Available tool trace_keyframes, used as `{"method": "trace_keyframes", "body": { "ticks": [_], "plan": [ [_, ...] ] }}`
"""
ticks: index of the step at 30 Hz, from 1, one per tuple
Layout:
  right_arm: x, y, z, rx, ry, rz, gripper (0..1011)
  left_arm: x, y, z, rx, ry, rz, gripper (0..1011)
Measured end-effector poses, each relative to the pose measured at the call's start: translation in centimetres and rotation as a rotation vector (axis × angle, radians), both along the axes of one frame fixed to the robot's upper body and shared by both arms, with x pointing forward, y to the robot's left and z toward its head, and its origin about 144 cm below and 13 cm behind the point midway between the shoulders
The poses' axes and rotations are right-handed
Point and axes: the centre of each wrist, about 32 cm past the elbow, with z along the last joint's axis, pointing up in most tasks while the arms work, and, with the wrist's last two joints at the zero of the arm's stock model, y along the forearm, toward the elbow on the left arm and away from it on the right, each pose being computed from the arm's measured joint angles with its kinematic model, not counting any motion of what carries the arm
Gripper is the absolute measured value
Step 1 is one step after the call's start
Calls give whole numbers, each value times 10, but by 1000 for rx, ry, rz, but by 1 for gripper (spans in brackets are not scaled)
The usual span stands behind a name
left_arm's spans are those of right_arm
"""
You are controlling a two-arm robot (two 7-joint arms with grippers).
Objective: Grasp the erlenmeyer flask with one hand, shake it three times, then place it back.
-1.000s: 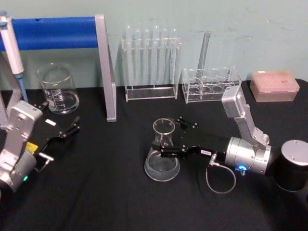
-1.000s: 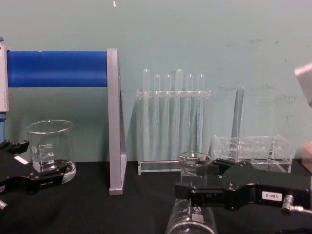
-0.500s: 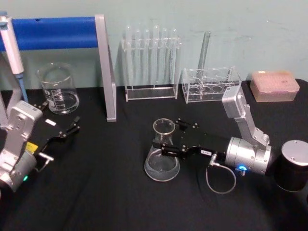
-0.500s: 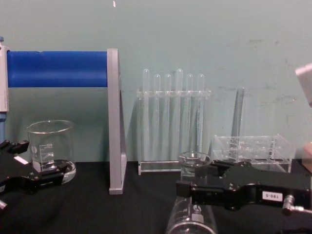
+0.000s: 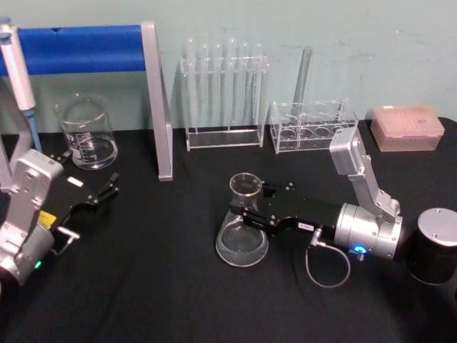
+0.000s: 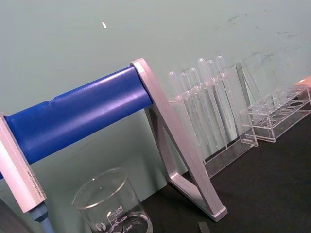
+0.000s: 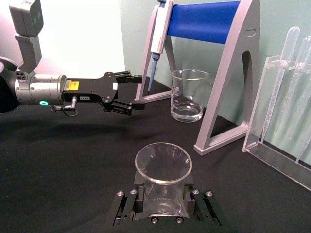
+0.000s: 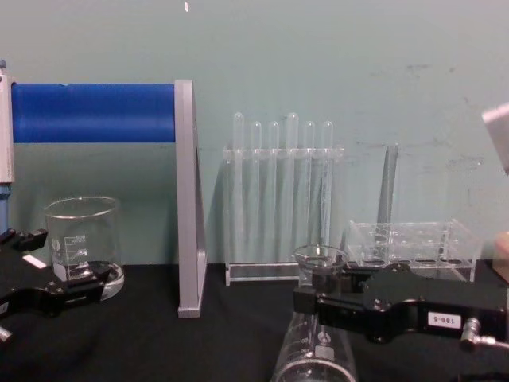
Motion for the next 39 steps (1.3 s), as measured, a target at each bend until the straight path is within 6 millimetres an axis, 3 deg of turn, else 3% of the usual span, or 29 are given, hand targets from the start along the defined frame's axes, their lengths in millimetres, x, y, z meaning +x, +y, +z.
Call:
{"method": "trace_keyframes", "body": {
  "ticks": [21,32,39],
  "plan": [
    [-1,0,2,8,-2,-9,449,0,0,0,0,0,0,1001],
    [-15,-1,25,83,-44,-134,449,0,0,0,0,0,0,1001],
    [-33,-1,45,148,-83,-334,449,0,0,0,0,0,0,1001]
  ]
}}
